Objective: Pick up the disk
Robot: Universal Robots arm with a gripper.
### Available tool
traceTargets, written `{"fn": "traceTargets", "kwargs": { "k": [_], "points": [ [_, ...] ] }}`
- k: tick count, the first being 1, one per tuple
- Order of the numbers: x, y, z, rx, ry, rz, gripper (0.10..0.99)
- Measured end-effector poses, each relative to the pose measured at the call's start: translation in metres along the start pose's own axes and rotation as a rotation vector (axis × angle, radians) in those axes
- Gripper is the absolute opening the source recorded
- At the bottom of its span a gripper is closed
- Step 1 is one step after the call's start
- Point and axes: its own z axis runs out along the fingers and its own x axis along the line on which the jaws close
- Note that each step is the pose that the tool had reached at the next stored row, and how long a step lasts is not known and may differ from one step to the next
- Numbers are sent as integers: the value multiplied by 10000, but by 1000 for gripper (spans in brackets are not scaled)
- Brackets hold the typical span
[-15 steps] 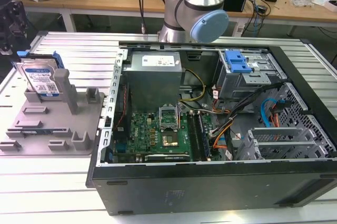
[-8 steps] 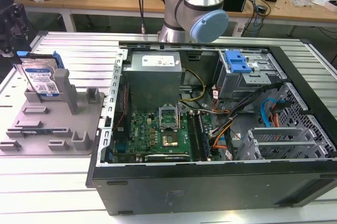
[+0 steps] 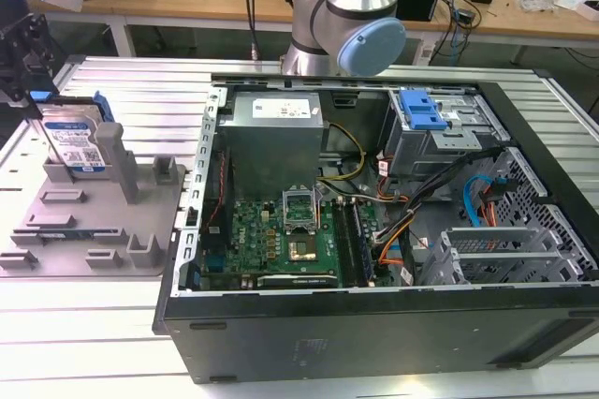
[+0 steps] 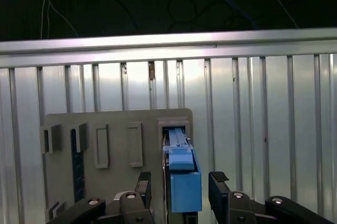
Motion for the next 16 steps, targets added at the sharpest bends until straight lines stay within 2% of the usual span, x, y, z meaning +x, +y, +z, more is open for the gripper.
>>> {"fn": "traceTargets", "kwargs": {
  "k": [16],
  "points": [
    [0,7,104,-1,0,1,557]
  ]
}}
